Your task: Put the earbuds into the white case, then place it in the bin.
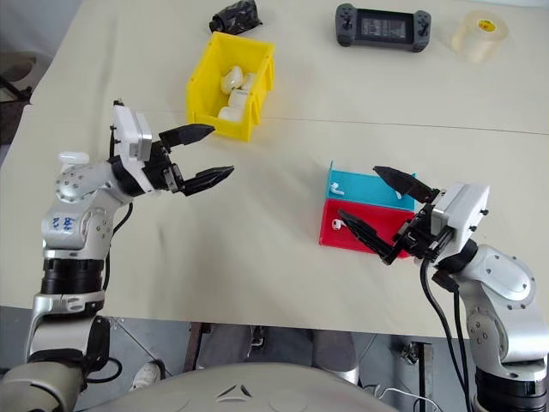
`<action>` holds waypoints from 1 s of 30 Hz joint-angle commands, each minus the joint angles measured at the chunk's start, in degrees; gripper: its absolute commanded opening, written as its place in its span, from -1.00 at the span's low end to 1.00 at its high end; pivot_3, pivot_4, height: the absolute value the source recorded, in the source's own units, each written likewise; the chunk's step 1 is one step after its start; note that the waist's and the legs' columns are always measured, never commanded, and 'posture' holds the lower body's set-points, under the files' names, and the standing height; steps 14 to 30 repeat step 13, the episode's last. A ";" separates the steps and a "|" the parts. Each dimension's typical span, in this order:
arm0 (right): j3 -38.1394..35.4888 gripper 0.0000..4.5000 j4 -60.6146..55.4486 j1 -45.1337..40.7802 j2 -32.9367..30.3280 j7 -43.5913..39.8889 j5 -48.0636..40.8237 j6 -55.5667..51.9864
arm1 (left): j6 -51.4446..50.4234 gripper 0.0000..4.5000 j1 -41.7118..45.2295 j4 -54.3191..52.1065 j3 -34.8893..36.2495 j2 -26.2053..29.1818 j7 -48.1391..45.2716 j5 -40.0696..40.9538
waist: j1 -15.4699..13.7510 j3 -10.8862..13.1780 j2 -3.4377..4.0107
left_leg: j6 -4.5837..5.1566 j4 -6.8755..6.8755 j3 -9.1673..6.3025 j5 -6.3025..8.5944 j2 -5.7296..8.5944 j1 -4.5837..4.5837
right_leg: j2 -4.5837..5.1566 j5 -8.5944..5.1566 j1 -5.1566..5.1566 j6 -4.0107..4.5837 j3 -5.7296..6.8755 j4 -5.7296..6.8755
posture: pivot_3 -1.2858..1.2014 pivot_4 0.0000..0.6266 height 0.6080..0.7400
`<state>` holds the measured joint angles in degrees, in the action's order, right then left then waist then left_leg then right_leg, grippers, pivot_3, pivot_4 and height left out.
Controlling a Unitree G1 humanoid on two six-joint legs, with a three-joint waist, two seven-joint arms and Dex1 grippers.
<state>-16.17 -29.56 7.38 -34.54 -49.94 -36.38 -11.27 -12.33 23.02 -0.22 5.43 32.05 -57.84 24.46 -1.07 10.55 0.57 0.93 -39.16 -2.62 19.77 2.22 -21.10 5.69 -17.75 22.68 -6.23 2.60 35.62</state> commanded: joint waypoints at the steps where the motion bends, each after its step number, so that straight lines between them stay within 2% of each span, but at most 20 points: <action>1: -2.44 1.00 2.85 -0.04 -3.48 -5.49 -0.13 2.24 | 3.46 0.99 -6.73 -4.19 4.54 5.36 -5.00 1.39 | 0.36 -0.01 0.02 | 0.02 0.07 0.01 0.02 0.00 0.04 | 0.02 0.00 0.01 0.00 -0.03 0.00 | 0.03 -0.52 1.00; 5: -2.85 1.00 5.52 0.17 -5.59 -9.68 -0.09 3.67 | 5.61 0.99 -9.91 -3.74 5.72 7.43 -5.88 0.97 | -0.41 0.00 0.02 | 0.03 0.14 -0.06 0.03 -0.04 0.01 | 0.03 -0.03 0.02 0.05 0.05 -0.04 | 0.03 -0.52 1.00; 9: -4.11 1.00 9.65 -0.01 -5.88 -12.09 1.51 6.82 | 7.77 0.99 -10.49 -3.23 6.40 6.23 -2.33 -0.55 | -0.46 0.00 0.01 | 0.07 0.12 -0.10 0.06 0.01 -0.02 | 0.09 -0.02 -0.02 0.04 0.07 -0.04 | 0.03 -0.52 1.00; 13: -4.90 1.00 11.08 -0.04 -6.05 -12.43 2.32 8.55 | 9.91 0.99 -10.34 -3.83 5.09 4.77 0.74 -2.29 | -0.31 0.00 0.01 | 0.09 0.12 -0.07 0.07 0.01 -0.01 | 0.07 -0.02 -0.02 0.03 0.07 0.01 | 0.03 -0.52 1.00; 30: -4.90 1.00 11.08 -0.04 -6.05 -12.43 2.32 8.55 | 9.91 0.99 -10.34 -3.83 5.09 4.77 0.74 -2.29 | -0.31 0.00 0.01 | 0.09 0.12 -0.07 0.07 0.01 -0.01 | 0.07 -0.02 -0.02 0.03 0.07 0.01 | 0.03 -0.52 1.00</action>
